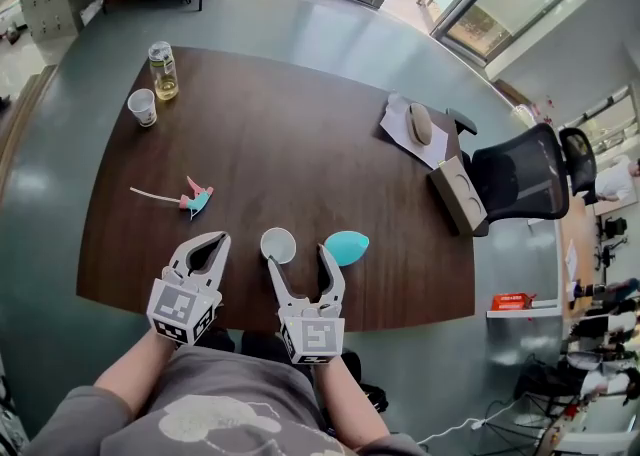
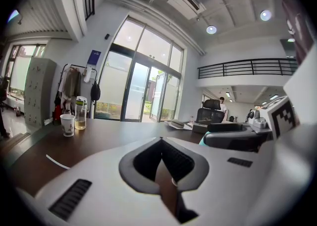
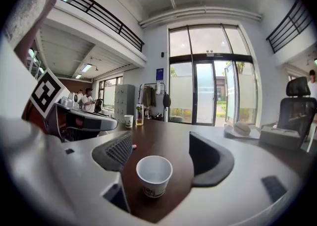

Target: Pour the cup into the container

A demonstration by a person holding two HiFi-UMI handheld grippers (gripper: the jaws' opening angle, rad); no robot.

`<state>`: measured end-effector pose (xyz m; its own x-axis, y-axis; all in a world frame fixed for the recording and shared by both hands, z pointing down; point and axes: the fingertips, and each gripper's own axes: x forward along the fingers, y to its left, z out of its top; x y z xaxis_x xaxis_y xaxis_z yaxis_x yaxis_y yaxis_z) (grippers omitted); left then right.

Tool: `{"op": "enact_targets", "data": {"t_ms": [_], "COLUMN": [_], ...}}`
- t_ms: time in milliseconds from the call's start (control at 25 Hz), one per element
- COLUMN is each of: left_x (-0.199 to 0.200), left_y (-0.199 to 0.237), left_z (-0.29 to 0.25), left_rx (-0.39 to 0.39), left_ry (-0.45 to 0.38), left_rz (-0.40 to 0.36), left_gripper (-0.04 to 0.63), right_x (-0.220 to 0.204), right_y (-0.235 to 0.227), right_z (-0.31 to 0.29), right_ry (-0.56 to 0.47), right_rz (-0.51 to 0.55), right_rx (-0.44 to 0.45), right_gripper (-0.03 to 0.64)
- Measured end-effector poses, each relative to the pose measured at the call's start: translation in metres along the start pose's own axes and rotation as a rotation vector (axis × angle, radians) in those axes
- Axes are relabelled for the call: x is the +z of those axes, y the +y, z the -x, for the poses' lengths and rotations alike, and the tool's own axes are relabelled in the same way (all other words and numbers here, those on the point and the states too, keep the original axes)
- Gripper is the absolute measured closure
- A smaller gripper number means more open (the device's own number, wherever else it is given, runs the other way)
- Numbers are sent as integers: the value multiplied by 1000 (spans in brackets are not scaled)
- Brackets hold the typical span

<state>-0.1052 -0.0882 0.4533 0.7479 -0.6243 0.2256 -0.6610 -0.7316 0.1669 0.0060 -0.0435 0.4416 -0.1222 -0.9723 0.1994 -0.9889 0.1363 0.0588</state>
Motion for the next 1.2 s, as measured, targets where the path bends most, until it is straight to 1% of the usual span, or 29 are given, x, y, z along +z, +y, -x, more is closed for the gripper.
{"op": "enact_targets", "data": {"t_ms": [80, 240, 280, 400, 440, 640, 800, 960, 1200], "left_x": [8, 21, 23, 27, 29, 31, 31, 34, 37], "left_y": [-2, -7, -8, -15, -17, -25, -28, -30, -27], "left_z": [0, -1, -3, -8, -9, -10, -11, -12, -13], "left_rx": [0, 1, 3, 7, 5, 0, 5, 10, 22], "left_ry": [-14, -40, -44, -51, -54, -55, -61, -62, -60], "left_rz": [0, 7, 9, 14, 16, 23, 38, 29, 23], "left_gripper": [589, 589, 589, 589, 589, 589, 589, 589, 589], "right_x": [9, 22, 26, 37, 40, 50, 51, 49, 49], "right_y": [-2, -13, -18, -31, -35, -44, -47, -41, -31], "right_z": [-1, -1, -1, 2, 3, 6, 6, 3, -1], "right_ry": [-14, -33, -42, -79, -90, -111, -108, -82, -69], "right_rz": [7, -21, -17, 8, 12, -2, 14, 52, 53], "right_rx": [-4, -37, -51, -109, -123, -152, -165, -141, -88], "right_gripper": [288, 383, 424, 587, 621, 627, 629, 629, 630]}}
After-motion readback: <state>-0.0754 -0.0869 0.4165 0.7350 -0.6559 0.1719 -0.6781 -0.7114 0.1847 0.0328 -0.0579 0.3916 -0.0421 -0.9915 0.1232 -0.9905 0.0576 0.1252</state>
